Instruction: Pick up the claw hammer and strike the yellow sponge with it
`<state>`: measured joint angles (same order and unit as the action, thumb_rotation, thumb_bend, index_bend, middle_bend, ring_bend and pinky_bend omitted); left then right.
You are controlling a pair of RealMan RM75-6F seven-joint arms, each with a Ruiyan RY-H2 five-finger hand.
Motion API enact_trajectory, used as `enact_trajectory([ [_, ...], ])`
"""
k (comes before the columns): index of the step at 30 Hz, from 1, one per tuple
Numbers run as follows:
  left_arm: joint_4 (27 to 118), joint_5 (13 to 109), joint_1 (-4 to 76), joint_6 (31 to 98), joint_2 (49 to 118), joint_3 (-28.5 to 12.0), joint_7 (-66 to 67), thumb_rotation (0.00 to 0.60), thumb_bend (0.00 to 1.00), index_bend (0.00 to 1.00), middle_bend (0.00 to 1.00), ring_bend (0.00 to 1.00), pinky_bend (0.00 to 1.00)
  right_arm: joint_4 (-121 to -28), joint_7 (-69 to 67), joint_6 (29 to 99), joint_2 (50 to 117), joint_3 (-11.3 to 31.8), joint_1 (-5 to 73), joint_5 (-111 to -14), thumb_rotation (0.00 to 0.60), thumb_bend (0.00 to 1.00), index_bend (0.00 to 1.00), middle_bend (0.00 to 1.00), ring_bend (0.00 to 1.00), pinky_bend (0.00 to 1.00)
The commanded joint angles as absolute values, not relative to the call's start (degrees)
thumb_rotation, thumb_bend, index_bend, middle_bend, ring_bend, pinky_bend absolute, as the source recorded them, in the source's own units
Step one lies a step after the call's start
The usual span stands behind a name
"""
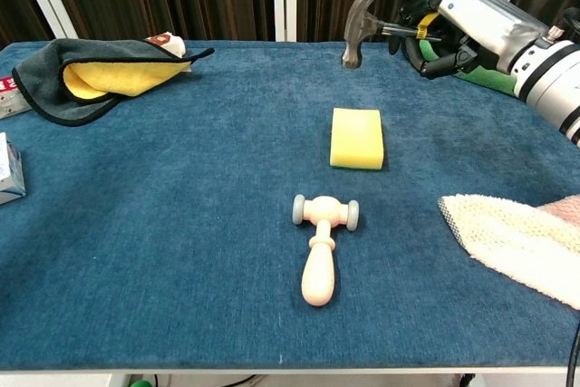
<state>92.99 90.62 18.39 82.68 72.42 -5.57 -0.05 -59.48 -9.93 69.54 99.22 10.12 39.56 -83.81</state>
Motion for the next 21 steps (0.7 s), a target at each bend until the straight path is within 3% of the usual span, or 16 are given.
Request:
enact_trajectory([
  [1, 92.98, 90.57, 18.44, 82.60, 72.58, -5.55, -0.01, 0.600, 0.12, 0.28, 0.18, 0.08, 0.11, -56.03, -4.47, 62.27, 100.65, 8.05, 41.02, -83.75, 0.600, 1.00, 1.00, 0.86, 0.86, 0.82],
  [5, 92.87, 90.33, 18.34, 82.47, 72.68, -5.42, 0.00, 0.600, 0.12, 0.28, 0.18, 0.08, 0.11, -54.07, 1.65, 56.65, 101.73, 6.38, 42.54, -83.08, 0.600, 1.00, 1.00, 0.86, 0.86, 0.82],
  [9, 92.83, 90.09, 18.08, 82.48, 72.45, -5.24, 0.04, 0.600, 0.12, 0.28, 0.18, 0.08, 0.11, -54.10, 3.73, 56.49, 102.09, 6.56, 42.80, -82.89, 0.600, 1.00, 1.00, 0.87, 0.86, 0.82],
  [17, 93.11, 90.43, 18.02, 82.98, 72.28, -5.41, 0.12, 0.600, 0.12, 0.28, 0.18, 0.08, 0.11, -57.29, -11.42, 72.10, 100.99, 11.55, 41.13, -86.65, 0.600, 1.00, 1.00, 0.87, 0.86, 0.82],
  [21, 93.10, 90.41, 18.12, 82.84, 72.43, -5.45, 0.14, 0.600, 0.12, 0.28, 0.18, 0.08, 0.11, -58.05, -12.98, 74.02, 100.05, 11.89, 40.67, -87.13, 0.600, 1.00, 1.00, 0.87, 0.86, 0.82],
])
